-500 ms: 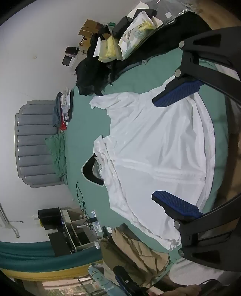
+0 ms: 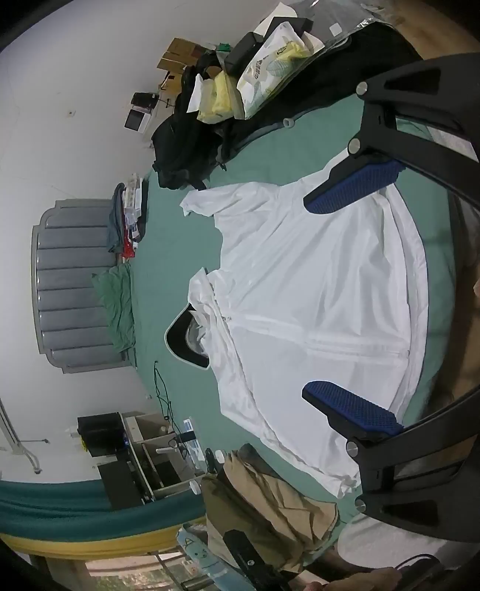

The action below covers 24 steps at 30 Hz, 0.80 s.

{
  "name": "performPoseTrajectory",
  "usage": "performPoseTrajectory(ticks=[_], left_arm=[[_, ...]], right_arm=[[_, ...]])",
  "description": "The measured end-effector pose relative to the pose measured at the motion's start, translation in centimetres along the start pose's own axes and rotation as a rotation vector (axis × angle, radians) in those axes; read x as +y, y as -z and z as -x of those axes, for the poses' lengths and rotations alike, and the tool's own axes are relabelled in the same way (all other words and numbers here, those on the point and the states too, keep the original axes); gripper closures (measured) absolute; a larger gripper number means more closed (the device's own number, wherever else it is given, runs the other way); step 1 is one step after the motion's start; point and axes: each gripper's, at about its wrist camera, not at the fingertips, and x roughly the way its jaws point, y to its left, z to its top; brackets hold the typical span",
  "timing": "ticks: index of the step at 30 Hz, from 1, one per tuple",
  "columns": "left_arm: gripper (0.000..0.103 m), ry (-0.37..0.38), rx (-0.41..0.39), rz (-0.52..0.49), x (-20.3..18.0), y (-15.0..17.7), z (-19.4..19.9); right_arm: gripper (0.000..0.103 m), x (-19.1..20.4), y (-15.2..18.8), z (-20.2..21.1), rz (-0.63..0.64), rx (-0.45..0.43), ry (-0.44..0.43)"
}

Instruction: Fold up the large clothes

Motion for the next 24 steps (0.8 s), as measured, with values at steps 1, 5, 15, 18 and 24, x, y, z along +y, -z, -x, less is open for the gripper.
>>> performPoseTrajectory(ticks=[1, 5, 15, 18, 24], left_arm=[[0.029, 0.000, 0.004, 0.004, 0.16, 0.19, 0.13], [0.029, -0.008, 0.011, 0.012, 0.32, 0.37, 0.06], [0.029, -0.015, 0.009, 0.019, 0.54, 0.58, 0.15], [0.029, -0.012, 0.011, 0.018, 0.42, 0.51, 0.13], [0.029, -0.010, 0.017, 0.021, 0.30, 0.56, 0.06]], right_arm=[[0.012, 0.09, -0.05, 0.02, -0.001, 0.000, 0.001], [0.012, -0.33, 0.26, -0.11, 0.002, -0.003, -0.001], [0.012, -0.15, 0.26, 0.10, 0.000, -0.003, -0.003], [0.012, -0.16, 0.25, 0.08, 0.000, -0.001, -0.004], [0.012, -0.21, 0.26, 0.07, -0.002, -0.002, -0.004]])
